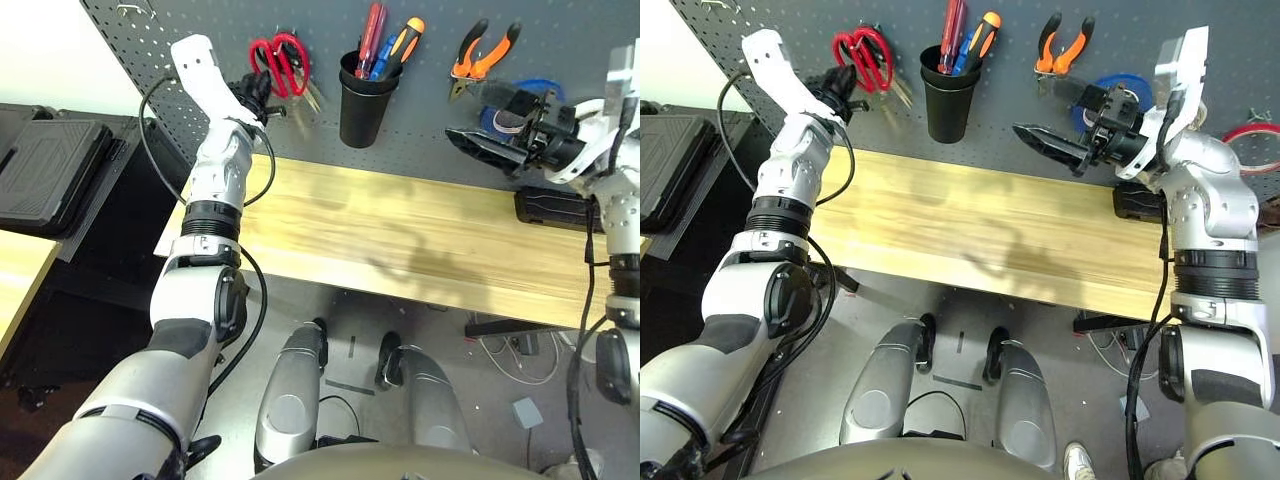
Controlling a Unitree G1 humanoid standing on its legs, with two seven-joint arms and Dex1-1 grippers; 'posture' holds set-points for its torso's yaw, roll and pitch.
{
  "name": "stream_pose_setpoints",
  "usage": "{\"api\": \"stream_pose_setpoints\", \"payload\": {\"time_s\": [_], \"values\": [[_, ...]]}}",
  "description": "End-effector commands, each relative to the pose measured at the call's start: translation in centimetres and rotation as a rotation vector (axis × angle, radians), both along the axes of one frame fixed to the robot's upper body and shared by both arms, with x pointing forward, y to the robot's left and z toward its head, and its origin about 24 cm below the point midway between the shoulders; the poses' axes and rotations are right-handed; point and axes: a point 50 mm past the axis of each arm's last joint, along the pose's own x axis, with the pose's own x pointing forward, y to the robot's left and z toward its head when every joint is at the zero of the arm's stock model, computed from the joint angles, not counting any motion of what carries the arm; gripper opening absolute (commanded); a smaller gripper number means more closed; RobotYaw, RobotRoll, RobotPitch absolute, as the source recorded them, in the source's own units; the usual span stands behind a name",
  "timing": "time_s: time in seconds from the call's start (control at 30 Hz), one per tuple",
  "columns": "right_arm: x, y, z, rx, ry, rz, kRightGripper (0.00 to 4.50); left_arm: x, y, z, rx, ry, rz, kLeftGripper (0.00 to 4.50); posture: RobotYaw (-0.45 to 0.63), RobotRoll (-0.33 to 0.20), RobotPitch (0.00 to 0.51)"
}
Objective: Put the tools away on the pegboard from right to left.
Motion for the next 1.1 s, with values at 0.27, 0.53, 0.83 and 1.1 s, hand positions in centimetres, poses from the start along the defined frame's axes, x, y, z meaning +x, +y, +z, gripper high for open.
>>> {"api": "stream_pose_setpoints", "payload": {"time_s": [0.27, 0.53, 0.83, 1.1], "values": [[-0.4, -0.2, -6.2, 0.028, 0.089, -0.246, 4.50, -6.4, 1.9, -7.0, 0.179, 0.069, -0.135, 4.46, 0.16, 0.000, 0.174], [-0.6, -1.4, -10.3, 0.073, 0.109, -0.598, 4.50, -9.0, 4.3, -9.5, 0.201, 0.071, -0.026, 4.46, 0.16, 0.000, 0.174], [-0.8, -3.7, -13.2, 0.080, 0.091, -0.951, 4.50, -9.2, 7.1, -10.0, 0.240, 0.061, 0.106, 4.46, 0.14, 0.000, 0.175], [-0.5, -6.4, -13.3, 0.105, 0.040, -1.169, 4.50, -9.1, 8.3, -9.6, 0.258, 0.048, 0.107, 4.46, 0.13, 0.000, 0.190]]}}
